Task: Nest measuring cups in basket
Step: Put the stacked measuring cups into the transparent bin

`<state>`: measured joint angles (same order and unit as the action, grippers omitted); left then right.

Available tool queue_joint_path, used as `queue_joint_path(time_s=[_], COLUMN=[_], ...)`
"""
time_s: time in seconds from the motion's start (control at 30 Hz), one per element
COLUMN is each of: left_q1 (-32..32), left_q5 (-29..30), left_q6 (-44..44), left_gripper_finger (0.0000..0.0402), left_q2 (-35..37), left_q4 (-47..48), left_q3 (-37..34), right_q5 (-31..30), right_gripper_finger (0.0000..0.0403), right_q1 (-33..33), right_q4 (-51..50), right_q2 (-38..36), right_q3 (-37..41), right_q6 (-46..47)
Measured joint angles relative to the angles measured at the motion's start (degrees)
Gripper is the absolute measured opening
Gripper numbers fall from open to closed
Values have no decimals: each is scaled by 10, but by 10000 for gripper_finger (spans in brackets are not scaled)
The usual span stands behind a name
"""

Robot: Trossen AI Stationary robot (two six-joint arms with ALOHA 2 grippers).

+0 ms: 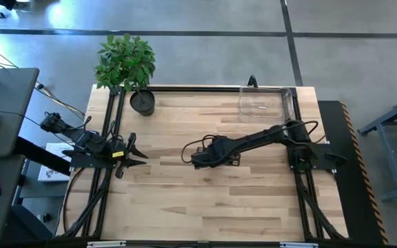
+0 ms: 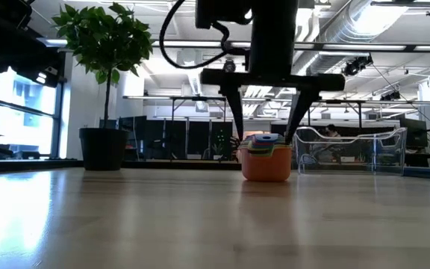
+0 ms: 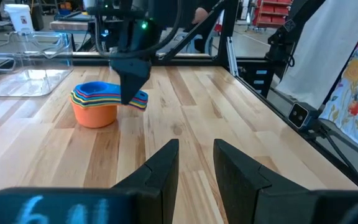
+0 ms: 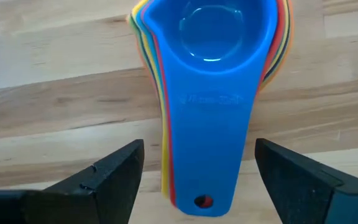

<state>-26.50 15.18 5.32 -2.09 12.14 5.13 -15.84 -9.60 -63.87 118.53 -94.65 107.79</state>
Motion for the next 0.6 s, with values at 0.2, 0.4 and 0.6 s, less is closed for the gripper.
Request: queue_joint_path(time_s=[0.2,0.4,0.6], left_q1=[0,0,0], left_q5=[0,0,0], left_q6=[0,0,0], left_gripper_finger=[90,90,90], left_q2=[0,0,0], left_q4=[0,0,0], left_q3=[0,0,0], right_q5=[18,31,54], right_gripper_finger=[299,291,254], right_q1=[16,30,38], right_q4=[-4,-2,1], right_q2=[14,17,23], right_q3=[0,0,-1], right_q6=[-5,-28,-47])
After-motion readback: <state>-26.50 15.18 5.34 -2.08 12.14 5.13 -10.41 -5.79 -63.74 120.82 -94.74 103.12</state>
